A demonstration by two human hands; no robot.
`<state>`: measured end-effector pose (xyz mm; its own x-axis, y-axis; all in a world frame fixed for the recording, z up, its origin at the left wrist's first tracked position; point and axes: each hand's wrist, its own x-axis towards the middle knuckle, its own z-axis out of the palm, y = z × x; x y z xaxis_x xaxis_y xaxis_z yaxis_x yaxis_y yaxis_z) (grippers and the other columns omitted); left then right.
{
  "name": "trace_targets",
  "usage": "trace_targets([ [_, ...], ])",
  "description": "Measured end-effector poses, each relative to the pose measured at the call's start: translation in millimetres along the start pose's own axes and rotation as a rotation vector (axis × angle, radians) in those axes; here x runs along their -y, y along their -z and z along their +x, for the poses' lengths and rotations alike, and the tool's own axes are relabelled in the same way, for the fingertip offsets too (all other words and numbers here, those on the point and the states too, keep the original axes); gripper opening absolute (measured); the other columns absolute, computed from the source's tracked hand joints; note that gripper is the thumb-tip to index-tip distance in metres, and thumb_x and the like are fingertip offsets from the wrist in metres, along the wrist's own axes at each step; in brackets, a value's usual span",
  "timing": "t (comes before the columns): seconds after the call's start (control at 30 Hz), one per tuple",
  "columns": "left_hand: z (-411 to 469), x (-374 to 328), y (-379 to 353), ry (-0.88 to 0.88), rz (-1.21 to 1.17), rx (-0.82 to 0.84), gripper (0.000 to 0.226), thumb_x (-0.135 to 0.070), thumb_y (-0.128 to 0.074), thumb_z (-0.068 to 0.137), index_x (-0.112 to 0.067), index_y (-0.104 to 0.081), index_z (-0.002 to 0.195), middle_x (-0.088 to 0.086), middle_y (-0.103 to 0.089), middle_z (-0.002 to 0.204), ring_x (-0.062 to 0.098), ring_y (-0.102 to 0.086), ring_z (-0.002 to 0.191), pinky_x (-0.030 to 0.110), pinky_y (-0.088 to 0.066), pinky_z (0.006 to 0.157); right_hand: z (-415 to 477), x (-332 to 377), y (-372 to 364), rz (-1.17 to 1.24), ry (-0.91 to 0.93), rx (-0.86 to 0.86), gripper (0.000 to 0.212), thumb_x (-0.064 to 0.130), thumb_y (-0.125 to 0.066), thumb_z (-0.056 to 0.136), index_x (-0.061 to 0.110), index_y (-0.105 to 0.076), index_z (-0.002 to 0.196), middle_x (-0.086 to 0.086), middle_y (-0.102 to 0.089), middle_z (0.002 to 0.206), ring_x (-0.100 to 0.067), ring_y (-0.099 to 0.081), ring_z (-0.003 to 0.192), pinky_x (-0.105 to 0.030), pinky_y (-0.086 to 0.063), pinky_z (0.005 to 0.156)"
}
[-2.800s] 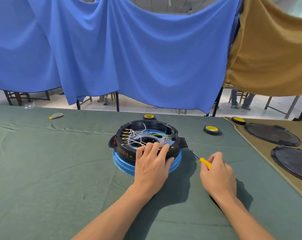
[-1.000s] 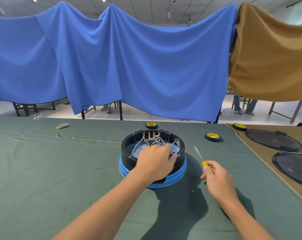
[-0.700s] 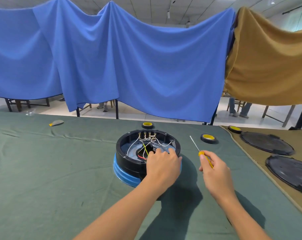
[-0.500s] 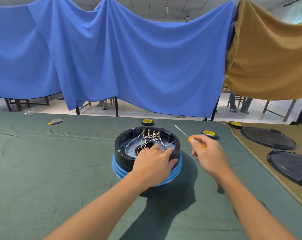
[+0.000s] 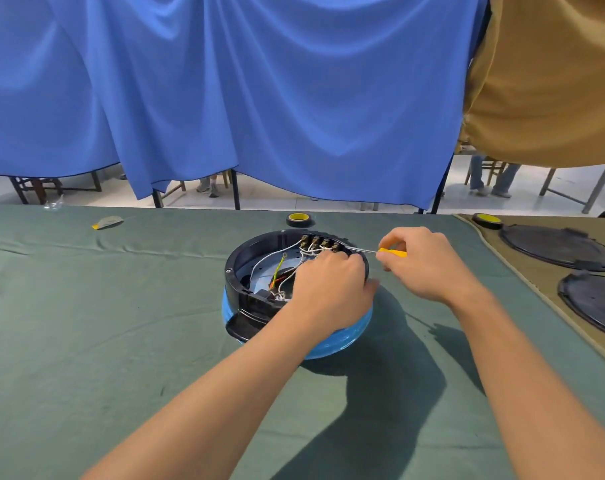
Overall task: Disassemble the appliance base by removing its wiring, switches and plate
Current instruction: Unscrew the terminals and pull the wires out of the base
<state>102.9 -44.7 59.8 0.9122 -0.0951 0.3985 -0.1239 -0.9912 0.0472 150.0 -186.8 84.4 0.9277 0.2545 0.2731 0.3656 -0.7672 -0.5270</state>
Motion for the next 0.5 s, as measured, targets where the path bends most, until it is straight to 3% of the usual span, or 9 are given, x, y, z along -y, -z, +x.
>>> trace_targets([
  [0.2,4,2,-23,-0.171,0.21,-0.018,0.053,-0.044,-0.042,0.098,-0.008,-0.038,0.136,0.005,-0.056,0.123,0.026,-0.047,0.116,0.039,-0.038,0.087,-5,-12,3,0.009,-0.013,-0.048,0.013,0.033,-0.062,0.09,0.021,-0.064,0.097,-0.001,-0.071,0.092,-0.025,-0.058,0.102,-0.04,-0.049,0.089],
  [0.33,-2,16,-20,-0.231,0.158,0.004,0.062,-0.047,-0.037,0.099,-0.012,-0.024,0.148,0.002,-0.051,0.132,0.024,-0.041,0.123,0.04,-0.038,0.094,-10,-13,9,0.074,-0.009,-0.091,0.009,0.032,-0.065,0.087,0.025,-0.067,0.092,0.0,-0.07,0.088,-0.027,-0.056,0.106,-0.042,-0.049,0.089],
  [0.5,-17,42,-12,-0.354,0.112,-0.004,0.064,-0.054,-0.035,0.097,-0.024,-0.02,0.152,-0.006,-0.052,0.132,0.019,-0.041,0.121,0.038,-0.041,0.095,-18,-3,14,0.09,0.043,-0.092,0.003,0.034,-0.071,0.084,0.033,-0.068,0.085,0.001,-0.07,0.095,-0.029,-0.055,0.109,-0.044,-0.048,0.094],
])
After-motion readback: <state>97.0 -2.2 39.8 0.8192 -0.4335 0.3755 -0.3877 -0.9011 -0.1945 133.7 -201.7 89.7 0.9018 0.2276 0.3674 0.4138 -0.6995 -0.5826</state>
